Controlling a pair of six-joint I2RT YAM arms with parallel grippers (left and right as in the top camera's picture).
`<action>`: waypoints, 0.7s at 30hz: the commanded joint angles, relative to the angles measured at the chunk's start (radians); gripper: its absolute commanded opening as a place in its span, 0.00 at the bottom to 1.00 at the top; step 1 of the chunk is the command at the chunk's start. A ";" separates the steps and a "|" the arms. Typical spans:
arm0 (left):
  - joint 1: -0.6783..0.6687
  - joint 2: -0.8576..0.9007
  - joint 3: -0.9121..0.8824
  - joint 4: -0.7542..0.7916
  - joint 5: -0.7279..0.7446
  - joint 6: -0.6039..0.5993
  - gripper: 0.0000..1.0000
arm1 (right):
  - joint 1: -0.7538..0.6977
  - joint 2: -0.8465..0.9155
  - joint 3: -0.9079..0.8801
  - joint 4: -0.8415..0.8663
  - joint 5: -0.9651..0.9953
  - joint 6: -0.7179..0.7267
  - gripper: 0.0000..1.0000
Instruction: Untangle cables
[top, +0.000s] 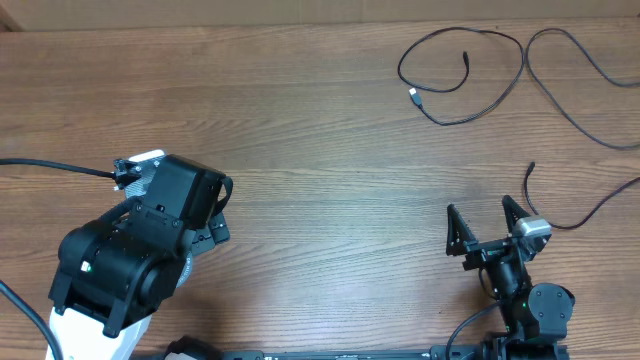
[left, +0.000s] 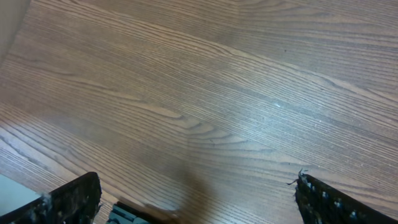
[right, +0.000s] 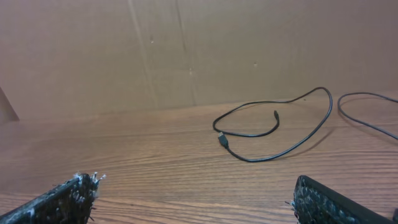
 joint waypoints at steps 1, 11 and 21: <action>0.004 -0.001 0.002 0.002 -0.021 -0.014 1.00 | -0.029 -0.010 -0.011 0.008 0.014 -0.008 1.00; 0.004 -0.001 0.002 0.002 -0.021 -0.014 1.00 | -0.041 -0.010 -0.011 0.009 0.014 -0.008 1.00; 0.004 -0.001 0.002 0.002 -0.021 -0.014 0.99 | -0.041 -0.010 -0.011 0.009 0.014 -0.008 1.00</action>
